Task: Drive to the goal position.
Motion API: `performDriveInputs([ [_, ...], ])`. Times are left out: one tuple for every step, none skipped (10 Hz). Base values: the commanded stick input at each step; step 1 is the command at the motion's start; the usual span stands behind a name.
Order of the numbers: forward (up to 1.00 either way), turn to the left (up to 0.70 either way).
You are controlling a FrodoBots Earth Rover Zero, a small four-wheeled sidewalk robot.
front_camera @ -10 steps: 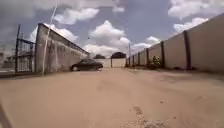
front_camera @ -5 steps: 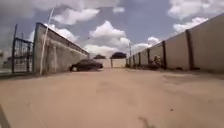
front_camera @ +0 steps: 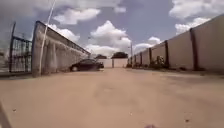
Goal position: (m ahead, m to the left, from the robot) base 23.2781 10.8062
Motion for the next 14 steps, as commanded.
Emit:
performDriveInputs([
  [0.60, 0.00],
  [0.60, 0.00],
  [0.60, 0.00],
  [0.60, 0.00],
  [0.60, 0.00],
  [0.60, 0.00],
  [0.60, 0.00],
  [0.60, 0.00],
  [0.60, 0.00],
  [0.60, 0.00],
  [0.60, 0.00],
  [0.60, 0.00],
  [0.60, 0.00],
  [0.60, 0.00],
])
